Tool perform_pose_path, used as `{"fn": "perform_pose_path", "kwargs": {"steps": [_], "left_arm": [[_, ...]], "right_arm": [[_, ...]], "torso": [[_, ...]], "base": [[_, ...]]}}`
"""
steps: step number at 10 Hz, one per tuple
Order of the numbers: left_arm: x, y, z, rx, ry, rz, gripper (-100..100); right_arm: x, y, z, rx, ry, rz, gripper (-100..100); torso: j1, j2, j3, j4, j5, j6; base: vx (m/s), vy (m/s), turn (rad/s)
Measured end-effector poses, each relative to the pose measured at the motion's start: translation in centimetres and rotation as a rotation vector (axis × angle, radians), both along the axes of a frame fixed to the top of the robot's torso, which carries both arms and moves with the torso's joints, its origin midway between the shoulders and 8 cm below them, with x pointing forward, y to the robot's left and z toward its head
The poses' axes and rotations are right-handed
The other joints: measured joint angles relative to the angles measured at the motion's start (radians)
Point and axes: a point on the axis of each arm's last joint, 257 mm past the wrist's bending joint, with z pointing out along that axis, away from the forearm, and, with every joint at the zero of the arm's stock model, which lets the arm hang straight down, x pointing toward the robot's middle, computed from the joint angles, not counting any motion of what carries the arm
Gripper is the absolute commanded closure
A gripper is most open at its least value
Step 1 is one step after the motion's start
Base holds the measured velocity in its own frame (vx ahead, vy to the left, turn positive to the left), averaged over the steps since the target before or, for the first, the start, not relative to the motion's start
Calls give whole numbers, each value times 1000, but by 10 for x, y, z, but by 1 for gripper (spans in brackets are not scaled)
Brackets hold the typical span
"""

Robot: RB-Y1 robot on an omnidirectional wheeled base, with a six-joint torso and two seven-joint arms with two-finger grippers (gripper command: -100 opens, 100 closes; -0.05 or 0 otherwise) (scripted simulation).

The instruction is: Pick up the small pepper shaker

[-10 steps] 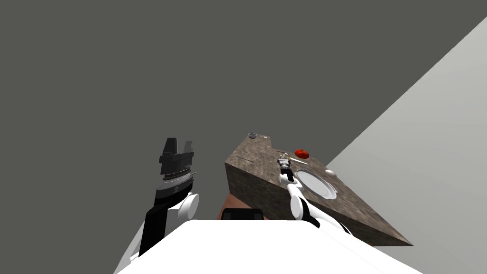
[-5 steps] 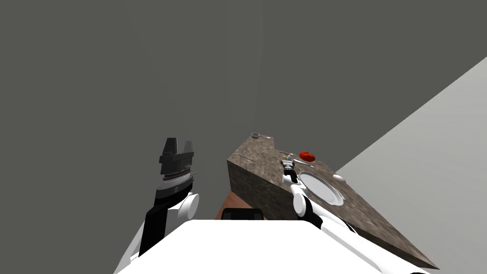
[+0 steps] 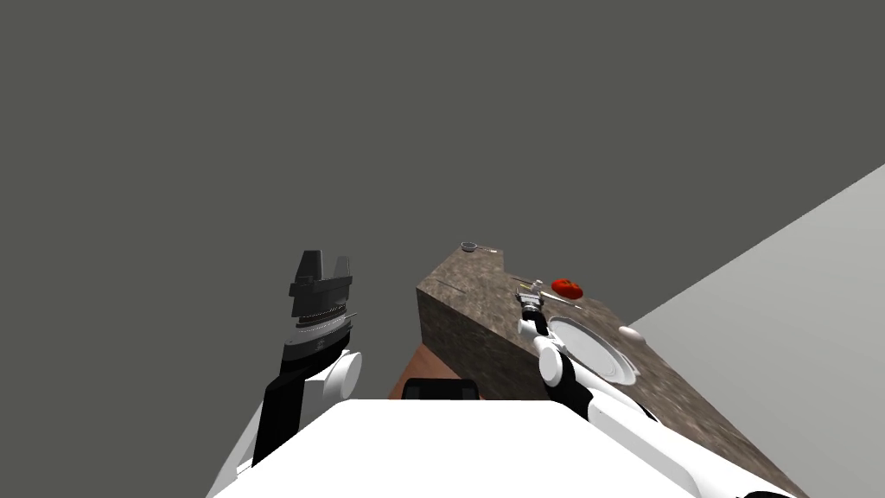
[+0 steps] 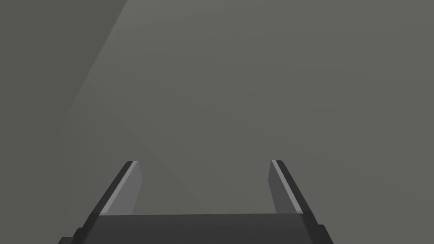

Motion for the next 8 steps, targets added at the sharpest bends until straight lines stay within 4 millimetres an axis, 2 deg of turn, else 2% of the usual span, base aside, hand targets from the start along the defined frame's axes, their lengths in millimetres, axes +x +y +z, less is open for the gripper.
{"fn": "perform_pose_path", "kwargs": {"steps": [2,3,4,5,7,8], "left_arm": [[0,0,0,0,0,0,0],[0,0,0,0,0,0,0],[0,0,0,0,0,0,0],[0,0,0,0,0,0,0],[0,0,0,0,0,0,0],[0,0,0,0,0,0,0]], "right_arm": [[-5,-11,-1,10,-1,-25,-100],[-6,-11,-1,10,-1,-26,0],[-6,-11,-1,10,-1,-26,-100],[0,-15,11,-5,-7,-25,-100],[5,-18,16,-7,-3,-26,-100],[5,-18,17,-9,-3,-26,100]], "torso": [[0,0,0,0,0,0],[1,-1,-1,0,0,0],[2,-2,-1,0,0,0],[2,-2,-1,0,1,0],[2,-3,-1,-1,0,0],[2,-2,-1,-1,0,0]], "base": [[-15,-19,47],[0,0,0],[0,0,0],[3,5,-12],[0,0,0],[0,0,0]]}}
